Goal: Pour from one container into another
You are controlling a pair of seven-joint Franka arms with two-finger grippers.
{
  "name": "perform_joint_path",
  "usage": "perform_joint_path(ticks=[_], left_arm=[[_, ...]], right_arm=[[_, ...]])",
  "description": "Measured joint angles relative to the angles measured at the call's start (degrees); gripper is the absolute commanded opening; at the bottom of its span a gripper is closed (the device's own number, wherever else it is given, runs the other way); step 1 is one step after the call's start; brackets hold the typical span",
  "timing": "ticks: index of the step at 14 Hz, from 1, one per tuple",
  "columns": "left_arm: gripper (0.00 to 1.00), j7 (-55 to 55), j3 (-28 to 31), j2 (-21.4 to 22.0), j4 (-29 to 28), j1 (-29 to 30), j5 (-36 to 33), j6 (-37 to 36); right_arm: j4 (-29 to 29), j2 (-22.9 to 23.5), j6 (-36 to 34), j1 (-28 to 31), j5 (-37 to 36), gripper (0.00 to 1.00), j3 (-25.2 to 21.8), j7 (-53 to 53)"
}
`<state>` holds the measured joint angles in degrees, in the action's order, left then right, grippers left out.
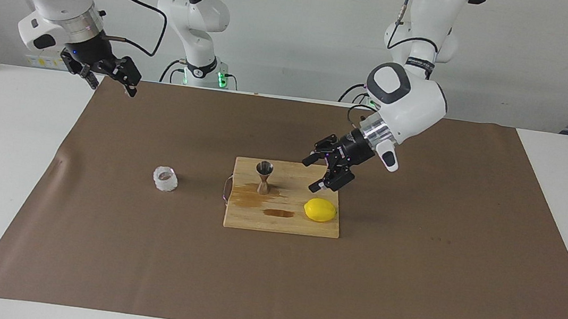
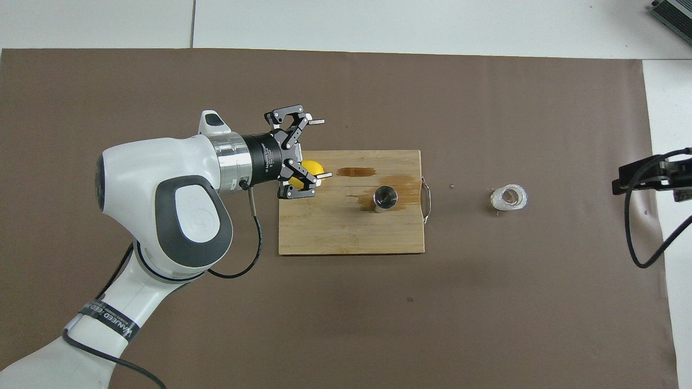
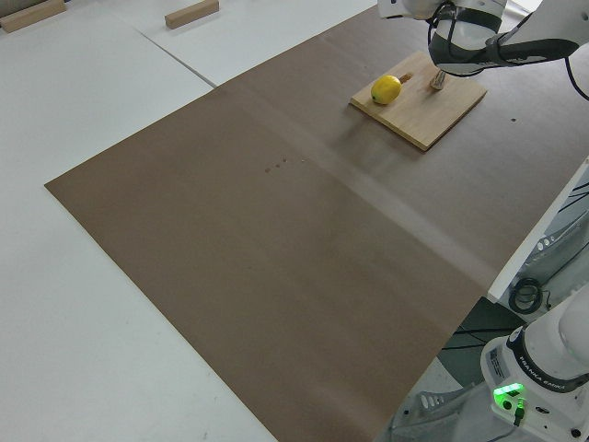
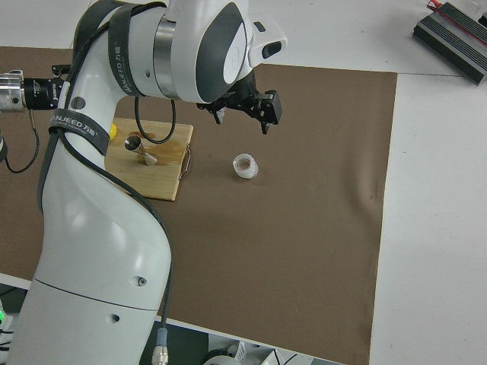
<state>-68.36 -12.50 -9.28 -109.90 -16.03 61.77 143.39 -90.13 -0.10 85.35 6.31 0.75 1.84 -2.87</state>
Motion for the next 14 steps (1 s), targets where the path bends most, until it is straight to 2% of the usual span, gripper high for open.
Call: perform_joint_path(ticks=[4,8,11,14], left_arm=[[1.0,-0.1,0.0,2.9,0.0,3.5,-17.4,-8.1],[1.0,0.2,0.3,8.1,0.1,8.8,-28.7,-15.7],[1.0,1.1,0.4,10.3,0.4,11.0,-32.7,-18.4],[1.0,8.6,0.5,11.3,1.0,13.1,-33.8,-21.4]], right_arm=[[0.0,0.0,0.0,0.0,0.0,1.0,0.0,0.0],[0.0,0.0,0.0,0.0,0.0,1.0,0.0,0.0],[0.0,0.0,0.0,0.0,0.0,1.0,0.0,0.0],[0.0,0.0,0.0,0.0,0.0,1.0,0.0,0.0]])
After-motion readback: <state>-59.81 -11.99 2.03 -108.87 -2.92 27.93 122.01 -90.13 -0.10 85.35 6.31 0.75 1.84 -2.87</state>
